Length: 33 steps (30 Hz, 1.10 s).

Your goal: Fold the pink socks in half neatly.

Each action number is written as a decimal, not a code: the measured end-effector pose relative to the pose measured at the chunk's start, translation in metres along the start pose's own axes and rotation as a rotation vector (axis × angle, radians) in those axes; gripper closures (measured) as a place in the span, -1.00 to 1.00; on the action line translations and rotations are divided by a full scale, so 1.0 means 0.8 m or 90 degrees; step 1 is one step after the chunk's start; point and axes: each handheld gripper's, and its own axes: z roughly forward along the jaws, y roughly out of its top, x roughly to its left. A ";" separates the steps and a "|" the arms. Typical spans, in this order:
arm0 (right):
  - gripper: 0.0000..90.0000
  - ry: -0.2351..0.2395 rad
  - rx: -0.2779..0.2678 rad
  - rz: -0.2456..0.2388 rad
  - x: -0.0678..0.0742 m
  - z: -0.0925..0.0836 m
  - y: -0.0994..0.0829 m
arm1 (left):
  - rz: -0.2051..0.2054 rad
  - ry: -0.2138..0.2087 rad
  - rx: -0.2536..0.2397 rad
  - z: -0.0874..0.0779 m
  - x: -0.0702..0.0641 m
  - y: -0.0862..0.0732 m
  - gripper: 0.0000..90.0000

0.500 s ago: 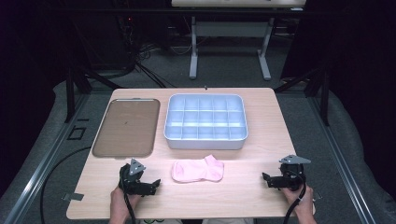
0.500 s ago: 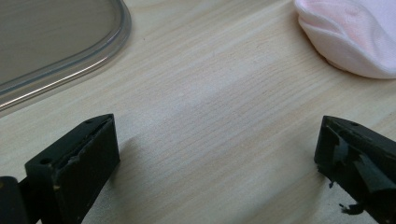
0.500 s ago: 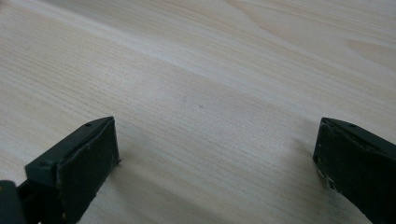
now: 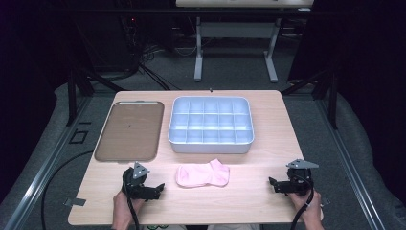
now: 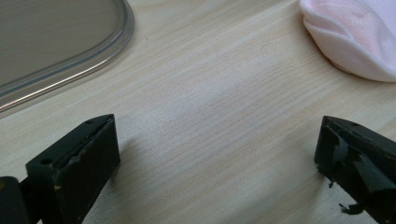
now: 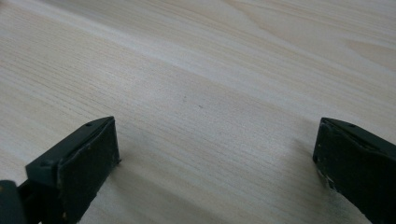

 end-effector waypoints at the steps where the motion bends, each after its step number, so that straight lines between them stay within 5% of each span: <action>1: -1.00 0.000 -0.002 0.001 0.000 0.000 0.000 | -0.012 -0.016 -0.004 -0.001 0.002 0.003 -1.00; 5: -1.00 0.000 -0.002 0.001 0.000 0.000 0.000 | -0.027 -0.044 -0.020 -0.007 0.001 0.015 -1.00; 12: -1.00 0.000 -0.001 0.000 0.000 0.000 0.000 | 0.013 -0.096 -0.037 -0.009 -0.027 0.064 -1.00; 19: -1.00 0.000 -0.001 0.001 0.000 0.000 -0.001 | 0.064 -0.145 -0.026 0.013 -0.070 0.103 -0.95; 26: -1.00 -0.002 -0.003 0.001 0.000 0.000 -0.001 | 0.091 -0.178 0.017 0.045 -0.100 0.119 -0.63; 33: -1.00 -0.002 -0.004 0.001 0.000 0.000 -0.001 | 0.119 -0.183 0.046 0.066 -0.120 0.126 -0.30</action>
